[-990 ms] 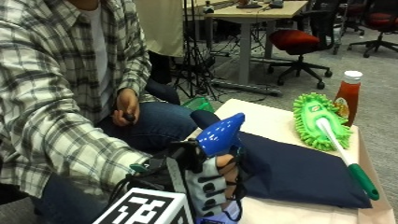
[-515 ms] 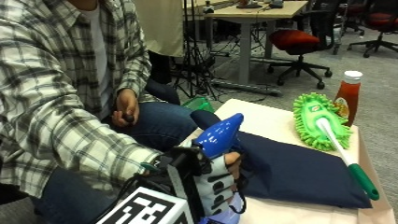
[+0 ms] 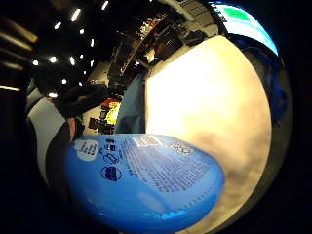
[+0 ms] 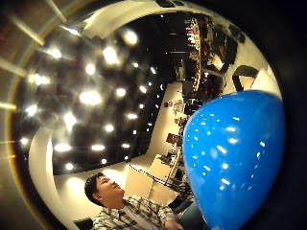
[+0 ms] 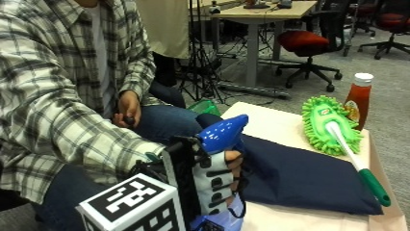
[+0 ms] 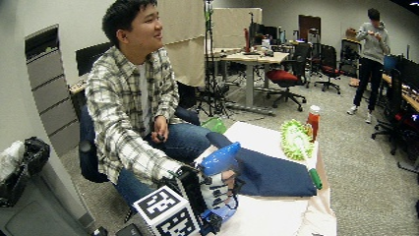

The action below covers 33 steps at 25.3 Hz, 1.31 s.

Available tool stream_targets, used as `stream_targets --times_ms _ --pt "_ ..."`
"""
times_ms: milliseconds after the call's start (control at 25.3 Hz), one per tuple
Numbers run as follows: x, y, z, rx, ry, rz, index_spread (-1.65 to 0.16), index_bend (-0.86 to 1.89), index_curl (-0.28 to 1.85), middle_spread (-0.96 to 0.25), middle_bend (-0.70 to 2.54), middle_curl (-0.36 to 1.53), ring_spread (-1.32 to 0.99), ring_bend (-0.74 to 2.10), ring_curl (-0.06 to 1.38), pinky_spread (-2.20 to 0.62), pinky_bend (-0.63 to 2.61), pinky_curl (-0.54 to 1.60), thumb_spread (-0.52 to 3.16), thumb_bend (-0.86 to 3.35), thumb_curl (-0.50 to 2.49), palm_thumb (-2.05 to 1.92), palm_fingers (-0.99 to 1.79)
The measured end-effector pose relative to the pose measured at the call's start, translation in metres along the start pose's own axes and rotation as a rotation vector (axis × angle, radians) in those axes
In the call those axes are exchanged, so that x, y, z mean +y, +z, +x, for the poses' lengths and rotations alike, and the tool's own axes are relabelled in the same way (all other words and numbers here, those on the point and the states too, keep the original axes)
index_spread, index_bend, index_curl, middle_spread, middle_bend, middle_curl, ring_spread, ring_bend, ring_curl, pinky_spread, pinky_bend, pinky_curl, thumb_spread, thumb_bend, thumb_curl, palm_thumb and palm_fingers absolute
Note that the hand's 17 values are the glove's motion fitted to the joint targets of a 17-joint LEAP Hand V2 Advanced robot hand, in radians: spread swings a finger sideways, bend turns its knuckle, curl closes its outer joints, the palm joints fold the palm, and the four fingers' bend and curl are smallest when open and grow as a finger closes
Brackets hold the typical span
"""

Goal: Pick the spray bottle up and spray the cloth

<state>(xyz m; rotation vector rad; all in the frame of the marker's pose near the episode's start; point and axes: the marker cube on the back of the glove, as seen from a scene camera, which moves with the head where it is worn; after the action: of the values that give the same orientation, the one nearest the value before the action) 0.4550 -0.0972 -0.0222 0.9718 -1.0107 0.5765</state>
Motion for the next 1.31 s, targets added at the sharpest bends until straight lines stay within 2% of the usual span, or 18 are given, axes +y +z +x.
stream_targets --times_ms 594,1030,1307 --pt "0.008 -0.004 -0.076 0.253 -0.051 -0.048 -0.26 0.39 0.54 -0.12 0.6 0.52 -0.21 0.63 0.48 -0.13 0.3 0.39 -0.19 -0.03 0.69 1.1 1.35" --pt "0.02 0.045 -0.103 0.597 -0.088 -0.217 -0.26 0.39 0.57 -0.12 0.61 0.51 -0.21 0.65 0.48 -0.14 0.32 0.39 -0.24 -0.03 0.68 1.09 1.35" --pt "0.028 0.082 -0.103 0.73 -0.079 -0.256 -0.26 0.38 0.58 -0.12 0.61 0.51 -0.21 0.65 0.48 -0.14 0.32 0.4 -0.25 -0.03 0.67 1.09 1.35"
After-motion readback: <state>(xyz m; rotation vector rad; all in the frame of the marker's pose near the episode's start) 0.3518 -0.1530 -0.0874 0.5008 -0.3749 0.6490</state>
